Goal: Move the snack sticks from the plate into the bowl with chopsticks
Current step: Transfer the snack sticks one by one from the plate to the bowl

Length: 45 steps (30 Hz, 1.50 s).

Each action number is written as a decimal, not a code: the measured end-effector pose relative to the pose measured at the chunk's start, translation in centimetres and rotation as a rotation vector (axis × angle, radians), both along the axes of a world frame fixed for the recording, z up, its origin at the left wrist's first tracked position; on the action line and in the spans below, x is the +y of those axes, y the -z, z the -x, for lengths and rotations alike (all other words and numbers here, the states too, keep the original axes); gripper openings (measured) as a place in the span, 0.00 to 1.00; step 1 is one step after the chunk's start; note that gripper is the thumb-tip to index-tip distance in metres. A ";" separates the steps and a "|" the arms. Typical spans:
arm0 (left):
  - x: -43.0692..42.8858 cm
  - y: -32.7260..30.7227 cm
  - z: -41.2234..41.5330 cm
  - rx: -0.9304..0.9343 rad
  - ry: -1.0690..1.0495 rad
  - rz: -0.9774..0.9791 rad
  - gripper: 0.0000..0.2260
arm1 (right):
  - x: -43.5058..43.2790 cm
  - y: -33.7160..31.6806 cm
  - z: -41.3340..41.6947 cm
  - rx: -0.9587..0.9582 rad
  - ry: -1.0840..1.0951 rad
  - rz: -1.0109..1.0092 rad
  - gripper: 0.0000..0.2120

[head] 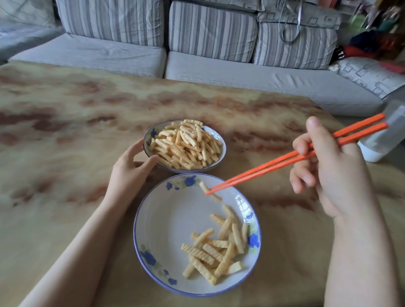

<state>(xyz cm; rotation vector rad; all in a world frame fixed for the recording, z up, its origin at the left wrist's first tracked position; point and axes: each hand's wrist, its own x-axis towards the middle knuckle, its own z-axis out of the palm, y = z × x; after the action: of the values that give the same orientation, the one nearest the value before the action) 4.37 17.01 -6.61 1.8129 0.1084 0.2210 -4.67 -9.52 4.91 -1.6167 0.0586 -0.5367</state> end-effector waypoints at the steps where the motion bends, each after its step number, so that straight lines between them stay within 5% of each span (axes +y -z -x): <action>1: 0.0 0.0 0.0 0.001 -0.001 0.004 0.20 | 0.2 0.0 -0.2 -0.044 0.021 -0.063 0.19; 6: -0.1 0.0 0.0 0.006 -0.005 0.014 0.20 | 1.7 0.5 -2.0 -0.211 0.179 -0.317 0.18; 12: -0.1 0.0 0.0 0.007 -0.005 0.014 0.20 | 4.6 2.1 -5.0 -0.215 0.203 -0.366 0.21; 31: 0.1 0.2 -0.2 -0.016 0.008 -0.004 0.21 | 2.4 0.9 -3.1 -0.154 0.048 -0.126 0.21; 45: 0.1 0.3 -0.2 -0.007 0.016 0.009 0.22 | -1.5 -1.5 1.5 0.081 -0.084 0.268 0.23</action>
<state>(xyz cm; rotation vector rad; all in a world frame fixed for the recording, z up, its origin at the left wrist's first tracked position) 4.60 17.13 -6.89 1.8030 0.0899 0.2157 -6.17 -11.03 6.43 -1.8938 -0.0218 -0.4268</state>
